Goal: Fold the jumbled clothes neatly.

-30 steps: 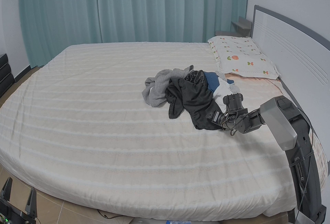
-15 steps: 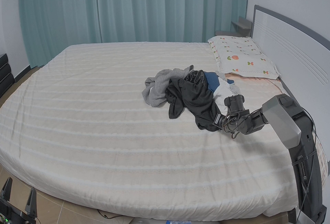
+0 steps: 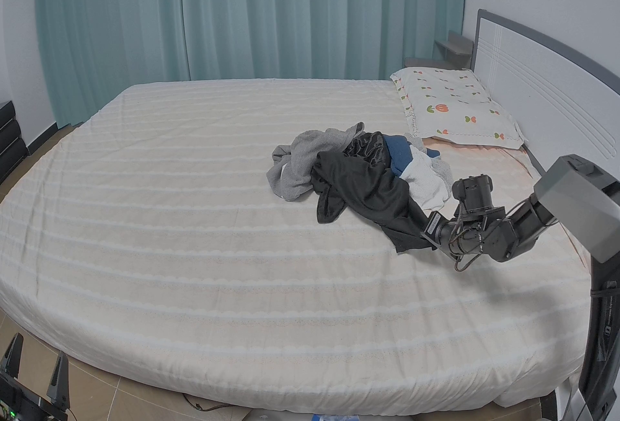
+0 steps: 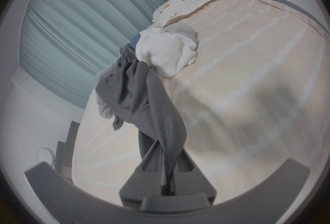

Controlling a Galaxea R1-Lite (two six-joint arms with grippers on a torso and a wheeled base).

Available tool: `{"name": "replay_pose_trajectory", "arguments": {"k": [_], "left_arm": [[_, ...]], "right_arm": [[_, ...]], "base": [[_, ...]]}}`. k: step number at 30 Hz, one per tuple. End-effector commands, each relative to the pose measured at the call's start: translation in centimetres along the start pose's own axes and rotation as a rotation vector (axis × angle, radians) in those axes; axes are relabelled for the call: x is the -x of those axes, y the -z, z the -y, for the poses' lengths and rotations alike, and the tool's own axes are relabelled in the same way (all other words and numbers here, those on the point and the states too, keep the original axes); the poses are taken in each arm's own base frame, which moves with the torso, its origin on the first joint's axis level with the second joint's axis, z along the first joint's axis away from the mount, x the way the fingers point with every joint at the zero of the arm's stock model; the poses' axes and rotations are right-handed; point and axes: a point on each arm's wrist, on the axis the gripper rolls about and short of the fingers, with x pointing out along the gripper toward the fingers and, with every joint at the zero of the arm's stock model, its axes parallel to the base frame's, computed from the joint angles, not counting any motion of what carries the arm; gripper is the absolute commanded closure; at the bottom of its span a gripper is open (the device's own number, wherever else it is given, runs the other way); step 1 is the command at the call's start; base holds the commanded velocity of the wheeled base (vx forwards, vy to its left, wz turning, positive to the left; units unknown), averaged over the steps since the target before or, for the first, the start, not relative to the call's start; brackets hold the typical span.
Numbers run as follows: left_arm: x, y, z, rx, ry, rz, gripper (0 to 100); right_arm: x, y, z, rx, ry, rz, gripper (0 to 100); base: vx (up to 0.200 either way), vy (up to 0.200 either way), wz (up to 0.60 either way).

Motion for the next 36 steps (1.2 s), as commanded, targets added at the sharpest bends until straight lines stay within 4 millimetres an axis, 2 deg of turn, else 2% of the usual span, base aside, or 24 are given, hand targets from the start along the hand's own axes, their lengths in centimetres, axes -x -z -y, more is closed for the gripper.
{"name": "replay_pose_trajectory", "arguments": {"k": [1, 8, 9, 10, 11, 12, 14, 15, 16, 18, 26, 32, 36], "left_arm": [[0.0, 0.5, 0.0, 0.0, 0.0, -0.001, 0], [0.0, 0.5, 0.0, 0.0, 0.0, -0.001, 0], [0.0, 0.5, 0.0, 0.0, 0.0, -0.001, 0], [0.0, 0.5, 0.0, 0.0, 0.0, 0.001, 0], [0.0, 0.5, 0.0, 0.0, 0.0, 0.001, 0], [0.0, 0.5, 0.0, 0.0, 0.0, -0.001, 0], [0.0, 0.5, 0.0, 0.0, 0.0, -0.001, 0], [0.0, 0.5, 0.0, 0.0, 0.0, 0.001, 0], [0.0, 0.5, 0.0, 0.0, 0.0, -0.001, 0], [0.0, 0.5, 0.0, 0.0, 0.0, -0.001, 0], [0.0, 0.5, 0.0, 0.0, 0.0, -0.001, 0], [0.0, 0.5, 0.0, -0.003, 0.003, 0.001, 0], [0.0, 0.5, 0.0, -0.013, 0.005, 0.005, 0]], "right_arm": [[10.3, 1.4, -1.7, -0.011, -0.197, 0.06, 100], [18.4, 4.1, -3.7, 0.057, -0.408, 0.128, 100], [18.7, 4.1, -3.8, 0.059, -0.418, 0.131, 100], [20.6, 4.3, -4.8, 0.075, -0.473, 0.143, 100], [20.6, 4.3, -4.8, 0.075, -0.473, 0.143, 100], [22.5, 4.5, -5.8, 0.091, -0.541, 0.16, 100], [24.3, 4.3, -6.7, 0.102, -0.606, 0.187, 100], [24.5, 4.4, -6.7, 0.103, -0.612, 0.188, 100], [26.2, 4.2, -7.7, 0.115, -0.678, 0.212, 100], [27.6, 4.1, -8.7, 0.131, -0.739, 0.233, 100], [29.4, 3.6, -9.9, 0.184, -0.813, 0.289, 100], [29.4, 3.8, -9.6, 0.206, -0.809, 0.291, 100], [30.1, 3.5, -9.9, 0.21, -0.836, 0.309, 100]], "base": [[0.0, 0.0, 0.0], [0.0, 0.0, 0.0], [0.0, 0.0, 0.0], [0.0, 0.0, 0.0], [0.0, 0.0, 0.0], [0.0, 0.0, 0.0], [0.0, 0.0, 0.0], [0.0, 0.0, 0.0], [0.0, 0.0, 0.0], [0.0, 0.0, 0.0], [0.0, 0.0, 0.0], [0.0, 0.0, 0.0], [0.0, 0.0, 0.0]]}}
